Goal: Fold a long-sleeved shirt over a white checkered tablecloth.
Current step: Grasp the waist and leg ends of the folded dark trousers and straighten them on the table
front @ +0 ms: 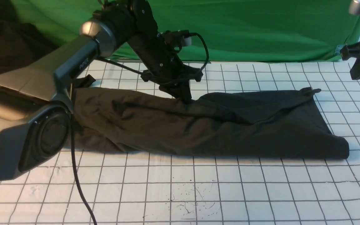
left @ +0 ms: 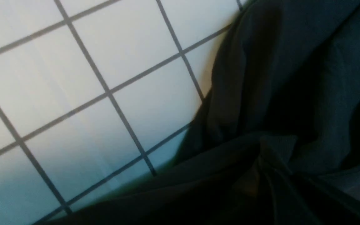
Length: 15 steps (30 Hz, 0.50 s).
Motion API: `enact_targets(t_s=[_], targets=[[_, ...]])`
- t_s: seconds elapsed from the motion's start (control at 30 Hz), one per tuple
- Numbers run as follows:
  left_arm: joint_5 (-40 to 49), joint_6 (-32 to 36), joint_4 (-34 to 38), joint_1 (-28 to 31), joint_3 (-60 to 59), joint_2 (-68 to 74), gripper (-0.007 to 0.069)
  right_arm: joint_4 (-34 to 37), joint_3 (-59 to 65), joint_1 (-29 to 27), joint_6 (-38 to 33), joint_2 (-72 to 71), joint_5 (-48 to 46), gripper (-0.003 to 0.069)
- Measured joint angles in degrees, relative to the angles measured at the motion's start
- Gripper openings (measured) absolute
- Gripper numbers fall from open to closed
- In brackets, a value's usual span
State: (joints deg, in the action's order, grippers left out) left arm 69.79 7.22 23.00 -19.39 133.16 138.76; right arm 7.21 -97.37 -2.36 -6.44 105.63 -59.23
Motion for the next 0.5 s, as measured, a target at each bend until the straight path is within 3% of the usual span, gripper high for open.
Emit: enact_targets(t_s=[0.23,0.5], targets=[[-6.12,-5.67,1.75,4.84,2.63,-1.19,0.003,0.0,0.0,0.0,0.0,0.0,0.42,0.0013],[-9.4,-8.84,-0.26,5.42,2.67,2.5,0.0041,0.0,0.0,0.0,0.0,0.0,0.42,0.0028]])
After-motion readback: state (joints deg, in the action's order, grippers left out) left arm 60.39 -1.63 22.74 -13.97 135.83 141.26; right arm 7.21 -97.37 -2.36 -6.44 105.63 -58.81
